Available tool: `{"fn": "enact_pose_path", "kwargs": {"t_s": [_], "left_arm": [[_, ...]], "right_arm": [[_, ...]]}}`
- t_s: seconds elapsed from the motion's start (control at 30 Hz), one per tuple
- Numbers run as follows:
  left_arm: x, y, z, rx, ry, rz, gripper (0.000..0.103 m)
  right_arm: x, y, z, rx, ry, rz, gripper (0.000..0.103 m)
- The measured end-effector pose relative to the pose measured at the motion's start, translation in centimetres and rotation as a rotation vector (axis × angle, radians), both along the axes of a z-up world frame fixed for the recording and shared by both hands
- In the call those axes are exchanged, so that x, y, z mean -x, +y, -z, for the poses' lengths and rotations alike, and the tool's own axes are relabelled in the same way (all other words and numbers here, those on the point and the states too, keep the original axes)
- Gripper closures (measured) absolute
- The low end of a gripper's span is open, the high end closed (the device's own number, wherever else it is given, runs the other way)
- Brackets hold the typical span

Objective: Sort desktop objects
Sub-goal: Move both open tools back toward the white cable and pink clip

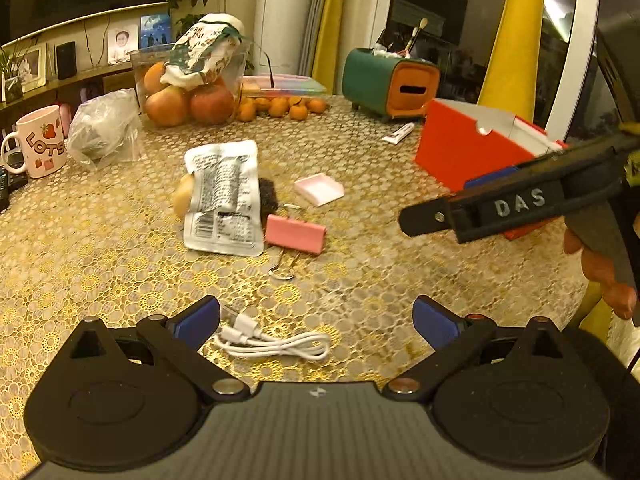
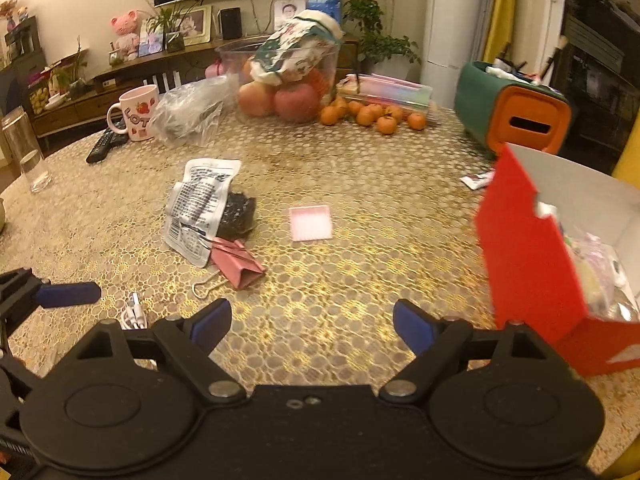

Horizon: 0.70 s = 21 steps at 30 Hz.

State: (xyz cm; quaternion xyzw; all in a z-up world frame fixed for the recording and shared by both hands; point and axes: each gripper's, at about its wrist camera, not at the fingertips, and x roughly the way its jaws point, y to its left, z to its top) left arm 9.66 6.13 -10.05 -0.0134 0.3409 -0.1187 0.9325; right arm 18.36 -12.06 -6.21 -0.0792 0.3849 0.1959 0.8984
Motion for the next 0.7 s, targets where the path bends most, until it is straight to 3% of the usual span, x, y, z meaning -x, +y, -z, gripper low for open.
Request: {"fn": "enact_pose_path", "kwargs": {"t_s": [0.37,0.7], "left_arm": [[-0.6,0.8,1.3,-0.044,-0.032,-0.001,0.000],[-1.2,0.9,3.0,-0.046,-0.009,-0.003,0.000]], "right_arm": [[-1.9,4.1,1.8,0.008,0.022,-0.067,0.016],[-4.2,5.9,3.7,0.021,0.066,-0.068,0.019]]}}
